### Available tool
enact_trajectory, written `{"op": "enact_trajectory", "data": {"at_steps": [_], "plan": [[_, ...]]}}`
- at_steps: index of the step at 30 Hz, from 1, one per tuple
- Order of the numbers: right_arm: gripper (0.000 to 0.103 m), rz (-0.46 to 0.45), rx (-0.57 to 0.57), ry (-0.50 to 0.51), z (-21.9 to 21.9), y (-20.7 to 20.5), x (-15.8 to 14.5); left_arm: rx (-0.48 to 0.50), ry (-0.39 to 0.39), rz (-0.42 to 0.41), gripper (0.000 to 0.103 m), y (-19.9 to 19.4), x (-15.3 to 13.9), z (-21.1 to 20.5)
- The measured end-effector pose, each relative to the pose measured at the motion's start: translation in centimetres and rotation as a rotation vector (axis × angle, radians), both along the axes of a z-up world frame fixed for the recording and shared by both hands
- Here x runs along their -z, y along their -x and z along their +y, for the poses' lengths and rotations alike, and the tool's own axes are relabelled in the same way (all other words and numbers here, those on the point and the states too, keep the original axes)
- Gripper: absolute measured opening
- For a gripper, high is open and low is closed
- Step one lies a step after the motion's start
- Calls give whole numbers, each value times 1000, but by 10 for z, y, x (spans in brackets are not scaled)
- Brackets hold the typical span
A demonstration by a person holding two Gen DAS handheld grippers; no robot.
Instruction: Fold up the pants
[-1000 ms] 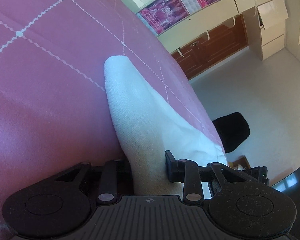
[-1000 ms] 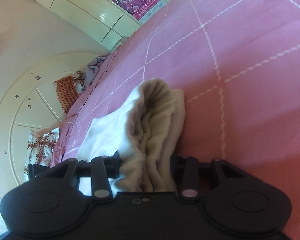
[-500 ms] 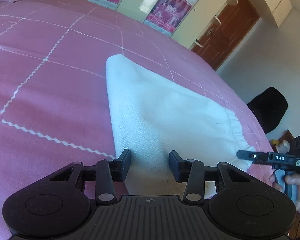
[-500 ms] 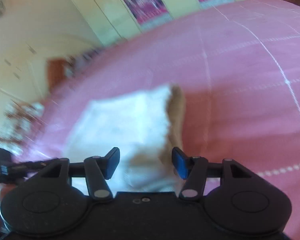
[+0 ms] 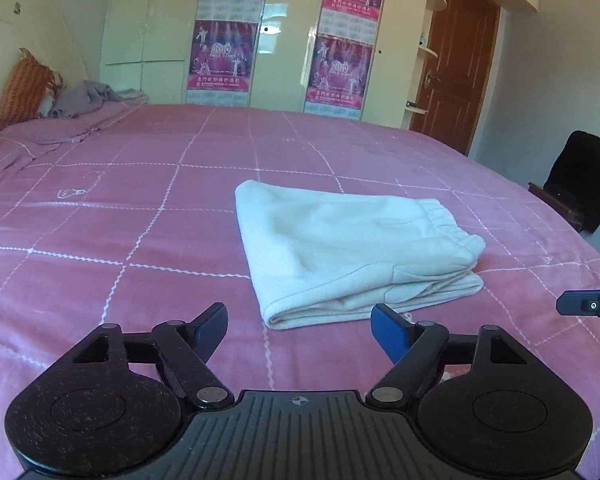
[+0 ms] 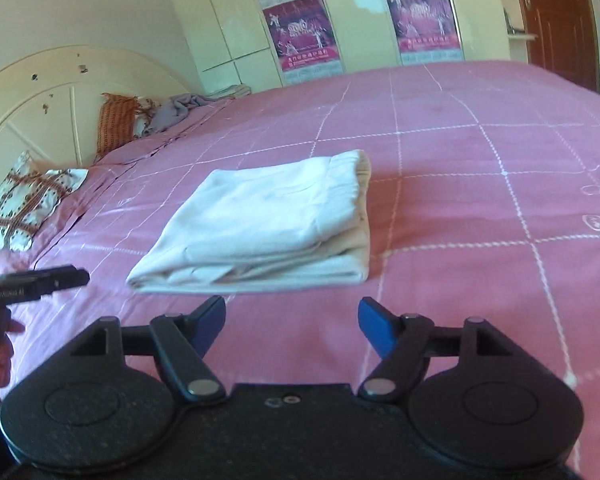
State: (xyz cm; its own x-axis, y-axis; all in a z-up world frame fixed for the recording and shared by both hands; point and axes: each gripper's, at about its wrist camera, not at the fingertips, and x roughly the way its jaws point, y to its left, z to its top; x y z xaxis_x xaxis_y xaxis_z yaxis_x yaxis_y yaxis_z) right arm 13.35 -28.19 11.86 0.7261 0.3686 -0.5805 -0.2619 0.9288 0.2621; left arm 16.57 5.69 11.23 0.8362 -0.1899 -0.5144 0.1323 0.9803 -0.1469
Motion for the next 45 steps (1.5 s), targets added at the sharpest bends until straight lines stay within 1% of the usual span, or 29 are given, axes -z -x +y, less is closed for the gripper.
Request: {"op": "enact_trajectory", "data": {"at_steps": [3,4,6,8,10,12,15,17,20,22,23,25,26,29,31,35,45], "plan": [[75,-36,16,-31,0,32,-8,-18,-38,-33,84,39,-7,-4],[75,-62,31,-35,2,44,-11,-24,-36,-47,85,50,-10,-6],[75,-102,55,-55,9,66,-11,-18,14,-72,88,79,-3,-12],[75,-119,77,-66,18,89,-10,-25,19,-92,89,97,-2,-17],[76,-152,94,-45,28,104,-14,-51,34,-105,89,115,1,-21],[76,-182,125,-21,36,119,-17,-65,63,-110,89,133,5,-22],[77,-202,156,8,42,141,-17,-61,53,-85,91,153,12,-24],[78,-202,160,3,44,151,-17,-53,66,-65,92,163,14,-24],[78,-214,162,3,49,170,-18,-49,62,-71,92,184,16,-28],[79,-233,150,13,54,180,-20,-51,69,-93,92,195,15,-30],[79,-244,149,23,57,185,-21,-40,59,-97,93,196,15,-33],[79,-257,139,29,60,193,-22,-29,6,-120,93,198,12,-41],[79,-265,136,32,62,197,-23,-22,-7,-136,93,200,11,-44],[79,-293,132,71,68,206,-26,-12,-36,-145,93,203,10,-49],[80,-306,138,74,68,208,-27,-9,-42,-152,93,205,8,-51],[80,-300,166,63,64,211,-27,-2,-52,-175,93,210,5,-54],[81,-309,162,74,65,214,-26,4,-57,-179,93,214,5,-56]]}}
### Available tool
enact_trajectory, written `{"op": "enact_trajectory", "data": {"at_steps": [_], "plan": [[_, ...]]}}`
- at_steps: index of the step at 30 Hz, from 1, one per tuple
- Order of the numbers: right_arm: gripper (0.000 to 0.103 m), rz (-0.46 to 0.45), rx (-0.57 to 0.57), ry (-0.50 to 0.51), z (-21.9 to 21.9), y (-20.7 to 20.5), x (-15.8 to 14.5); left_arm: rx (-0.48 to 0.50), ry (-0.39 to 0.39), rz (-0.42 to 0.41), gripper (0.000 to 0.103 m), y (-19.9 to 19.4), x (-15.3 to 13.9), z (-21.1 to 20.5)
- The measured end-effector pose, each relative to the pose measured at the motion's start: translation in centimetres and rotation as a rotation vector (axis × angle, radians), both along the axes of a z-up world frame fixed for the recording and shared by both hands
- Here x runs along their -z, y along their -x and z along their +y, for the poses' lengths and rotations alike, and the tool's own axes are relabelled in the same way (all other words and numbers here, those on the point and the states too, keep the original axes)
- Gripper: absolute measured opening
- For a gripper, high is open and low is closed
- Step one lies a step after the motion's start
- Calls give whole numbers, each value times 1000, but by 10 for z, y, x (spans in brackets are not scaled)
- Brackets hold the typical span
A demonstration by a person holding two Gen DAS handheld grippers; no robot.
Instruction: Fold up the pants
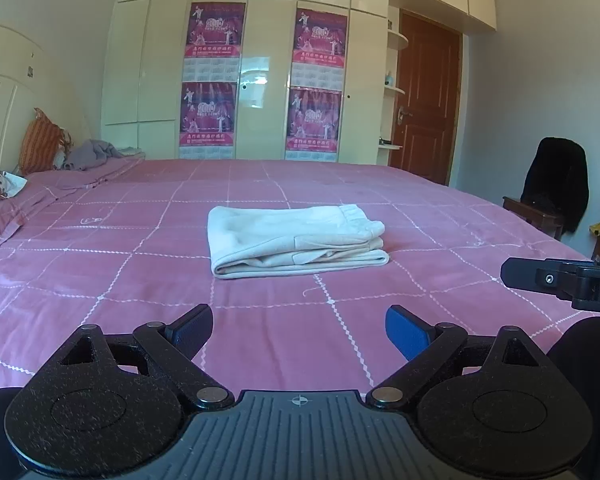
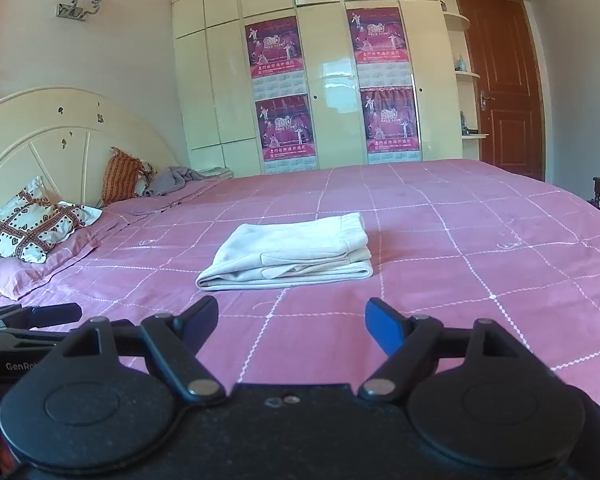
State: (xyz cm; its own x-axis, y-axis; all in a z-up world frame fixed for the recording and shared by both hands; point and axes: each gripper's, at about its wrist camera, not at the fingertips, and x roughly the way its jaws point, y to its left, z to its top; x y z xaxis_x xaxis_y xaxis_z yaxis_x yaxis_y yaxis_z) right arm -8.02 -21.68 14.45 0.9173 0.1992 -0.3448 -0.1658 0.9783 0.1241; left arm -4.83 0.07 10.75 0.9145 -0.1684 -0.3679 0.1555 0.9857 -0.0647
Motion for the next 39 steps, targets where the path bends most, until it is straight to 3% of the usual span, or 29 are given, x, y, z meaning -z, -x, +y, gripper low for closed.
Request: {"op": "enact_trajectory", "data": {"at_steps": [39], "plan": [[82,-1,-2,10,-1,1,2,13,-3,-22,93,4,1,-1]]}}
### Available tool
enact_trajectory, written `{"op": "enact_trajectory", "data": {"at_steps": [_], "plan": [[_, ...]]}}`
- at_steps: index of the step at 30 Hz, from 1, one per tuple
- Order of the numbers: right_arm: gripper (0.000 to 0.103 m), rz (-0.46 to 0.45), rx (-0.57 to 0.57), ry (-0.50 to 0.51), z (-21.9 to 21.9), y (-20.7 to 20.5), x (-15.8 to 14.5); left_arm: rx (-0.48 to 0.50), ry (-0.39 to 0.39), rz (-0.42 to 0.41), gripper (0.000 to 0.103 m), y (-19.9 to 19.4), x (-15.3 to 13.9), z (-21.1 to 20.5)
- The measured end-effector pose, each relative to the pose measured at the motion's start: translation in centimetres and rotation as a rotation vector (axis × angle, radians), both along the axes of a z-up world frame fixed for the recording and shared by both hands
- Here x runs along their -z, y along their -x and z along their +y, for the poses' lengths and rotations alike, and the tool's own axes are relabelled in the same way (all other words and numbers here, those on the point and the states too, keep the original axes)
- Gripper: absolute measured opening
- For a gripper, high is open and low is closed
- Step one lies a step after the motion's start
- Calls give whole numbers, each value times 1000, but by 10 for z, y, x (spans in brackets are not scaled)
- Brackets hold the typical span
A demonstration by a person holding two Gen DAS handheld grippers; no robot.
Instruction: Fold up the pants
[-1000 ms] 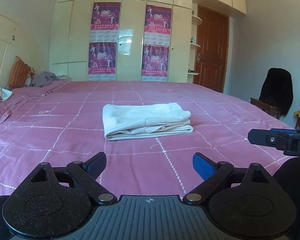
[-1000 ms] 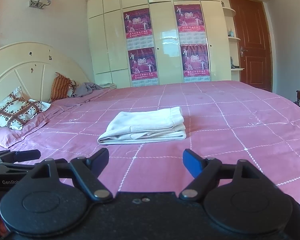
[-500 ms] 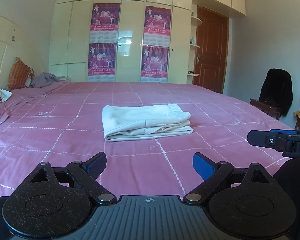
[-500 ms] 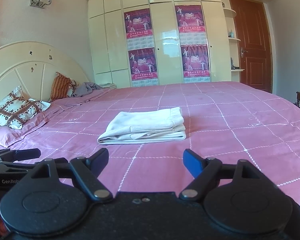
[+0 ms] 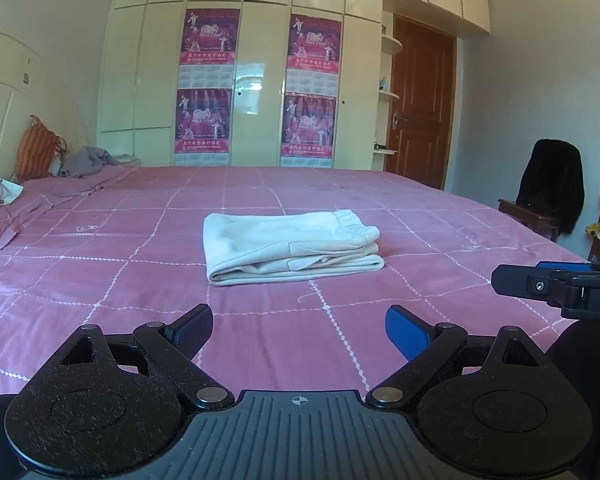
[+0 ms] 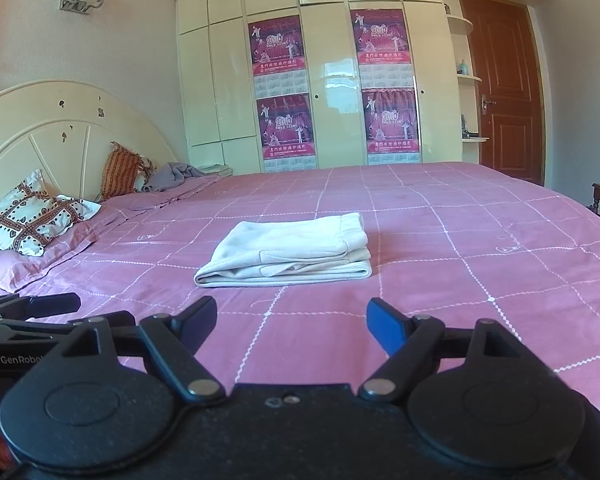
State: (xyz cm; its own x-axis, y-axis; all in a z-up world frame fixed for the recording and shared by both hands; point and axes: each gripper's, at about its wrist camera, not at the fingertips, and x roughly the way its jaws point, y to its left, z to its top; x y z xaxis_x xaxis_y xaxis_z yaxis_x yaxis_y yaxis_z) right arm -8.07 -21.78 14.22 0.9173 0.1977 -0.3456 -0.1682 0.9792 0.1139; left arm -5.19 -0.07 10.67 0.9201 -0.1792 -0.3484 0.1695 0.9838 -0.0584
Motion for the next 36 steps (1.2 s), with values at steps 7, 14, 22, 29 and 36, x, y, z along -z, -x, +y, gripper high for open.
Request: {"op": "enact_trajectory", "data": {"at_steps": [7,14,22,29,36], "plan": [[82,-2,1,-1,-3,0,3,1,0,-3,93,1,0,0],[82,-1,1,0,-3,0,4,5,4,-8,93,2,-1,1],[83,0,0,2,-4,0,3,2,10,-5,93,3,-2,3],[83,1,0,4,-5,0,3,6,10,-12,93,4,-3,3],[83,4,2,7,-8,0,5,19,10,-30,93,5,-4,3]]}}
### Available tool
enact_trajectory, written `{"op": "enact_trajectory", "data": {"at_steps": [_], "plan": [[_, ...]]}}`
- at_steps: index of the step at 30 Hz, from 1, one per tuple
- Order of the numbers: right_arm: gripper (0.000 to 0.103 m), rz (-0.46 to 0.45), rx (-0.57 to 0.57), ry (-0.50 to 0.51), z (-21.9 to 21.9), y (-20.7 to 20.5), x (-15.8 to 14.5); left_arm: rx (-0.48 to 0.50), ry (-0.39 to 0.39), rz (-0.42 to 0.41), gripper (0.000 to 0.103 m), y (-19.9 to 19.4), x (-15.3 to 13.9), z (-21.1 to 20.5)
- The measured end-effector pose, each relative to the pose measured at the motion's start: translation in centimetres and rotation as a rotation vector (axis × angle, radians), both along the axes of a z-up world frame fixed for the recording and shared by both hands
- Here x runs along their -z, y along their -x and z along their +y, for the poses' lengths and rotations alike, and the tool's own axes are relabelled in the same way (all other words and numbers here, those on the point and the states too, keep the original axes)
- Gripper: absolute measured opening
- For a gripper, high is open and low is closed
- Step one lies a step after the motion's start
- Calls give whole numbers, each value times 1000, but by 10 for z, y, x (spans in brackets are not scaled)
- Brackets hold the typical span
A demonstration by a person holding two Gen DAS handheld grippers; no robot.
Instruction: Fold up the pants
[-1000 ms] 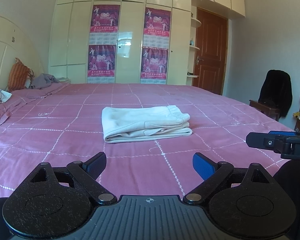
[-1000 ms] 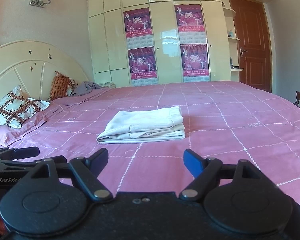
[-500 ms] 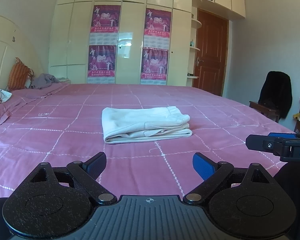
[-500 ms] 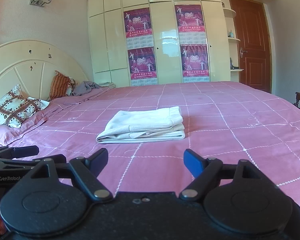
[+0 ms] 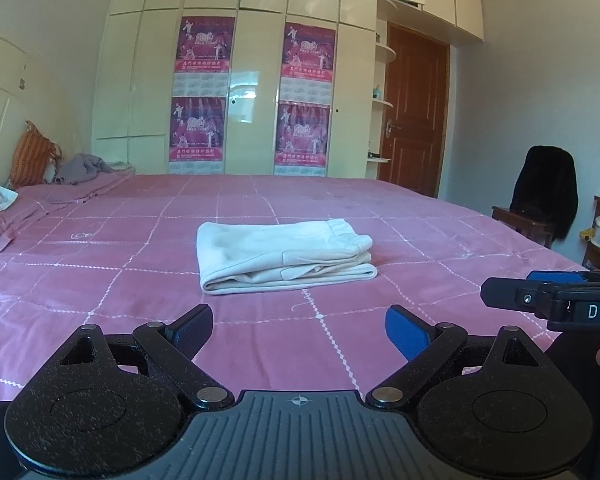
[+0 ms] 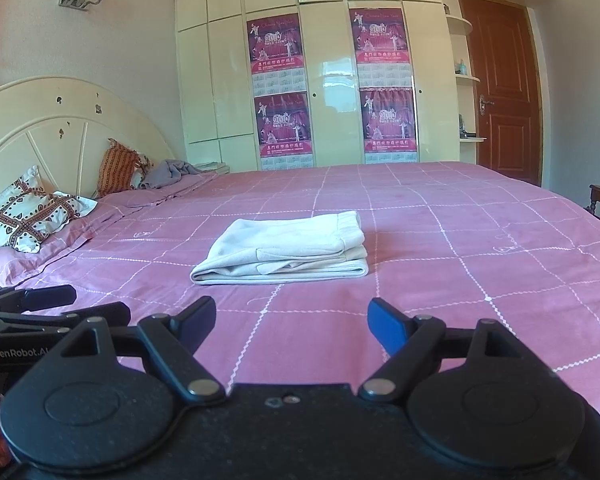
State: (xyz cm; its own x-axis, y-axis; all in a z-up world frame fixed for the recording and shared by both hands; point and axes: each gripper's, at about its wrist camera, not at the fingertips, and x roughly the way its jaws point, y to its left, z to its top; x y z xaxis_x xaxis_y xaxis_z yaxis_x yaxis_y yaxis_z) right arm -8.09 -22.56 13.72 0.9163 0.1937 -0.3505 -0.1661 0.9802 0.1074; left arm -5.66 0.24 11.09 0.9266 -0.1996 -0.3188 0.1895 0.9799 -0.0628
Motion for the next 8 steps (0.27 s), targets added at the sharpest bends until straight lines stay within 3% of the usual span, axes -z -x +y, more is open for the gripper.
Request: {"op": "enact_trajectory", "data": {"at_steps": [8], "plan": [[83,14,27,14,-12,-1,4,-16,4,-19,93,2,-3,0]]}}
